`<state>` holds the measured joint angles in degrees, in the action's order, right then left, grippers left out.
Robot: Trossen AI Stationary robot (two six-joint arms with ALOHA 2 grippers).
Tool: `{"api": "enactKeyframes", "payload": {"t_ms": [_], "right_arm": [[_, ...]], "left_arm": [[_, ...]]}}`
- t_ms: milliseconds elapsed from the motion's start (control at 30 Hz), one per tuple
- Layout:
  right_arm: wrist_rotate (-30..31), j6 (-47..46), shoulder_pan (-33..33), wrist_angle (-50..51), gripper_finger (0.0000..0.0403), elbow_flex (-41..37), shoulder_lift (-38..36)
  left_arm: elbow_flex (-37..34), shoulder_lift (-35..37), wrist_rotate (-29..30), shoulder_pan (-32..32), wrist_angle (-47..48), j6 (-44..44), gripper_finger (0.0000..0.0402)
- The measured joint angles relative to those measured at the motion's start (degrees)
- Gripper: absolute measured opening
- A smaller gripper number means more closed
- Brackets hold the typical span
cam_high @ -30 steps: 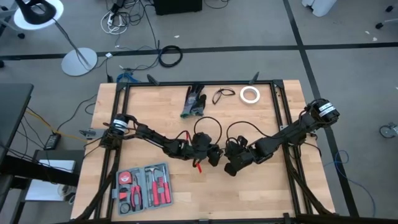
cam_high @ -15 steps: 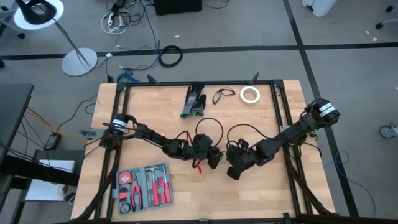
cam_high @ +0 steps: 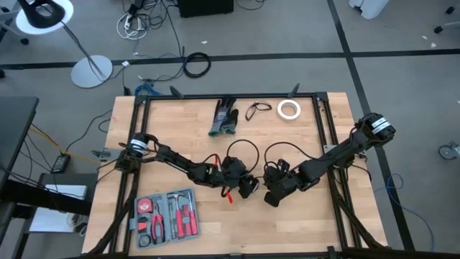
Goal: Coil cords
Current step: Coil the black wire into a spool
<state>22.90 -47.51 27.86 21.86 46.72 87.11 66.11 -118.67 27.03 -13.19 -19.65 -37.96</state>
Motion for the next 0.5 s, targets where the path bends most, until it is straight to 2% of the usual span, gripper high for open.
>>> {"api": "enactKeyframes", "payload": {"t_ms": [300,500], "right_arm": [[4.0,-1.0,1.3,6.6,0.0066,0.0,-9.6],[6.7,-2.7,2.6,10.6,0.0063,0.0,-12.4]], "left_arm": [[0.0,0.1,-0.6,0.0,-3.5,7.9,0.0099],[0.1,0.3,-2.3,0.0,-5.0,10.8,0.0099]]}}
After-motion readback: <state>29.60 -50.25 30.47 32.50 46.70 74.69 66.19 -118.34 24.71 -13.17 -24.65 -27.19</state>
